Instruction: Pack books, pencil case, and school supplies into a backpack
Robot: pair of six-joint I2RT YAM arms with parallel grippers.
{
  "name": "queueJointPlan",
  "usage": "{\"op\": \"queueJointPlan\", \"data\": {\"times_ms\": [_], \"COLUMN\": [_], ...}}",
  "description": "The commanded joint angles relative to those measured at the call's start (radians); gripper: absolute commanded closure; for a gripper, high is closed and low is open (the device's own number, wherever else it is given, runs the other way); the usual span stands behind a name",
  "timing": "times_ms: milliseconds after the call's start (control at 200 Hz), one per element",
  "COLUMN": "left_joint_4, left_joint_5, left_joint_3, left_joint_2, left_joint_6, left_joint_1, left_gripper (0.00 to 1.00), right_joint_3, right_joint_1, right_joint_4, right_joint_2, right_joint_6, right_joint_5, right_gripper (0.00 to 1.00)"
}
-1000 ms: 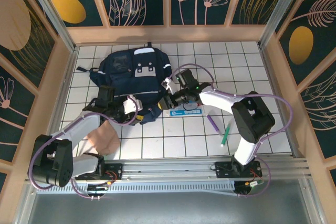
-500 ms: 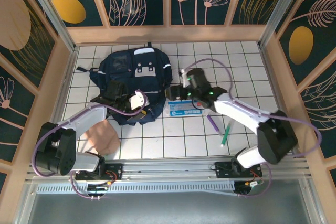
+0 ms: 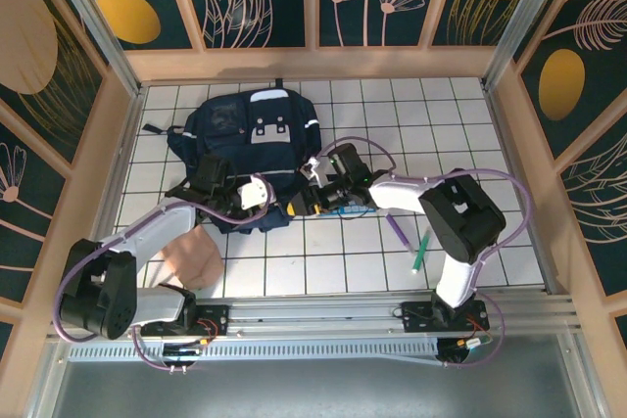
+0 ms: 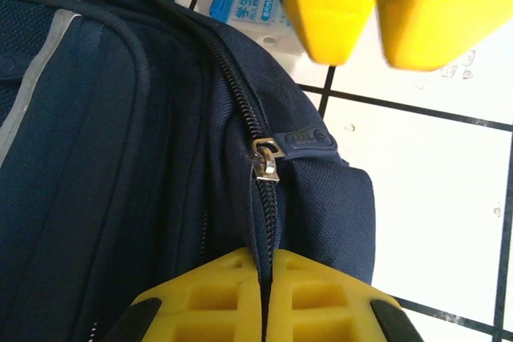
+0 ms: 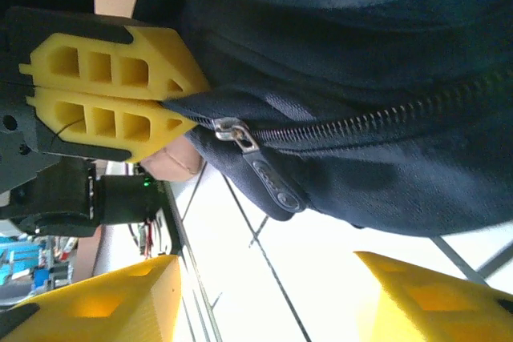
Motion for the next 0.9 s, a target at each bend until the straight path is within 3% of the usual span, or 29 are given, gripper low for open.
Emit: {"op": "queueJointPlan", "data": {"times_ms": [0, 415, 581, 741, 896], "left_joint_4": [0.020, 0.108, 0.092, 0.092, 0.094], "left_joint_5": [0.098, 0.292, 0.271, 0.226, 0.147], "left_joint_3": [-0.018, -0.020, -0.023, -0.034, -0.050], "left_joint_2": [-0.040, -0.036, -0.024, -0.038, -0.063], "left_joint_6": [0.012, -0.031, -0.017, -0.017, -0.018], "left_joint_1": [0.001, 0.005, 0.008, 0.012, 0.020], "left_gripper": [1.00, 1.00, 1.00, 1.00, 1.00], "right_joint_3": [0.042, 0.042, 0.036, 0.043, 0.078], "right_joint_1": [0.015, 0.018, 0.017, 0.000, -0.009], "right_joint_4": [0.102, 0.232, 0.227, 0.132, -0.066], "right_joint_2": [0.031, 0.102, 0.080, 0.048, -0.005], "right_joint_6": [0.029, 0.044, -0.001, -0.075, -0.205], "right_joint_5": [-0.084, -0.151, -0.192, -0.178, -0.007], "right_gripper": [0.45, 0.50, 0.69, 1.00, 1.00]}}
